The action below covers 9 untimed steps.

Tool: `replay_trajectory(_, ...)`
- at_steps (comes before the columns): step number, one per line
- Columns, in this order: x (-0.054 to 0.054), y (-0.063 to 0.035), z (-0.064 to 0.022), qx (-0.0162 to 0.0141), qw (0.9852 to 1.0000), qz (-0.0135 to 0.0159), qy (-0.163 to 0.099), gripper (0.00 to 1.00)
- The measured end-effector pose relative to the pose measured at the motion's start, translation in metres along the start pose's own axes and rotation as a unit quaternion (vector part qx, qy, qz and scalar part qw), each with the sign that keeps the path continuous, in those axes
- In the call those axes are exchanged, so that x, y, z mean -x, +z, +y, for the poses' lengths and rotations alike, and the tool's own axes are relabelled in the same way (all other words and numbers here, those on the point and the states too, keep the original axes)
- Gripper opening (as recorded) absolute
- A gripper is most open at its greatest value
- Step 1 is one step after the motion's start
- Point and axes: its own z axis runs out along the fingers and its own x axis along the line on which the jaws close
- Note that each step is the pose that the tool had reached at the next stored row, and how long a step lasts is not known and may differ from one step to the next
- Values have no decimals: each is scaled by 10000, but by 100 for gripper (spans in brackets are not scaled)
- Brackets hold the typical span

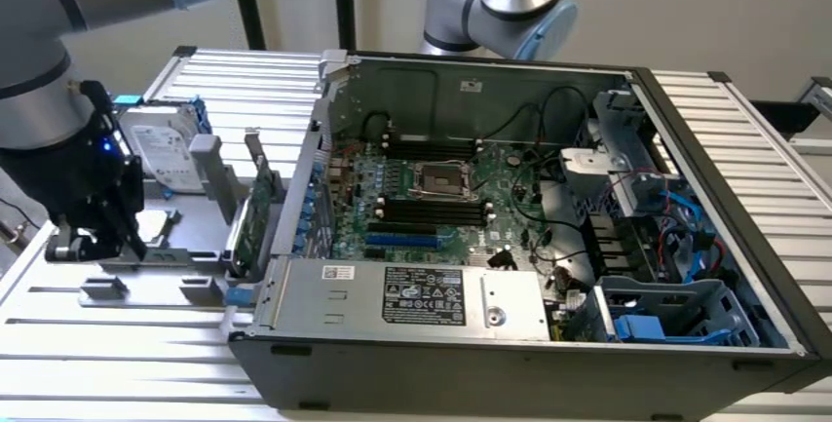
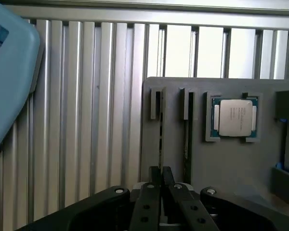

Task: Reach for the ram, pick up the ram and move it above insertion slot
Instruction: 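Pick up the ram and move it above insertion slot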

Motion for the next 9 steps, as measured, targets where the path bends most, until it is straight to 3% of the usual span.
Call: replay_trajectory(9,-5,-400,-74,0,10000,-15,-10,13)
